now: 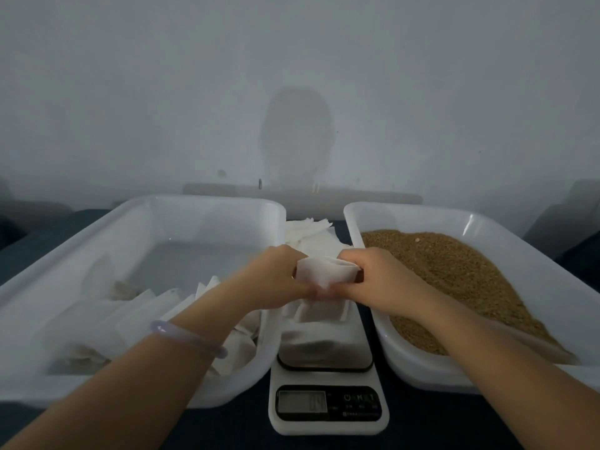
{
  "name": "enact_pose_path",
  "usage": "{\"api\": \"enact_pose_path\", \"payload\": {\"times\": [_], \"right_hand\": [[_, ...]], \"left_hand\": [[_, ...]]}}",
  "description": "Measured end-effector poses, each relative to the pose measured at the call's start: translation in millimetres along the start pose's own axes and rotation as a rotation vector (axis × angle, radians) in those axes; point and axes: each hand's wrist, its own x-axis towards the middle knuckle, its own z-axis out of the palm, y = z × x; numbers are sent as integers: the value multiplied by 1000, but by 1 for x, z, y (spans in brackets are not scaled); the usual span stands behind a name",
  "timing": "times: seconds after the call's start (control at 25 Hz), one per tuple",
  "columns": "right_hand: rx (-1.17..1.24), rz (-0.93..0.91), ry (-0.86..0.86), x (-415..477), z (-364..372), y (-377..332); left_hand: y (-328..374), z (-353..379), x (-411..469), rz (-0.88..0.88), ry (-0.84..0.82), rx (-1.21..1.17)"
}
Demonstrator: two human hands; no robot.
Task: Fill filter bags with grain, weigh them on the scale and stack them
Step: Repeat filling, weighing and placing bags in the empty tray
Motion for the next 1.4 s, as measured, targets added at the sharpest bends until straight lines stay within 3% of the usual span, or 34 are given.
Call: {"api": "enact_pose_path", "payload": {"times": [0.44, 0.68, 0.96, 1.16, 1.4], "right_hand": [[-336, 94, -276, 13, 13, -8], [-434, 84, -265, 19, 20, -10], [-408, 61, -234, 14, 19, -9], [146, 127, -88, 7, 3, 0], [223, 103, -64, 7, 5, 4]], "left_hand": [[12, 13, 20, -5, -196, 617], [13, 19, 26, -21, -225, 697], [12, 17, 13, 44, -183, 579], [8, 6, 3, -25, -41, -57], [5, 8, 7, -32, -33, -68]]}}
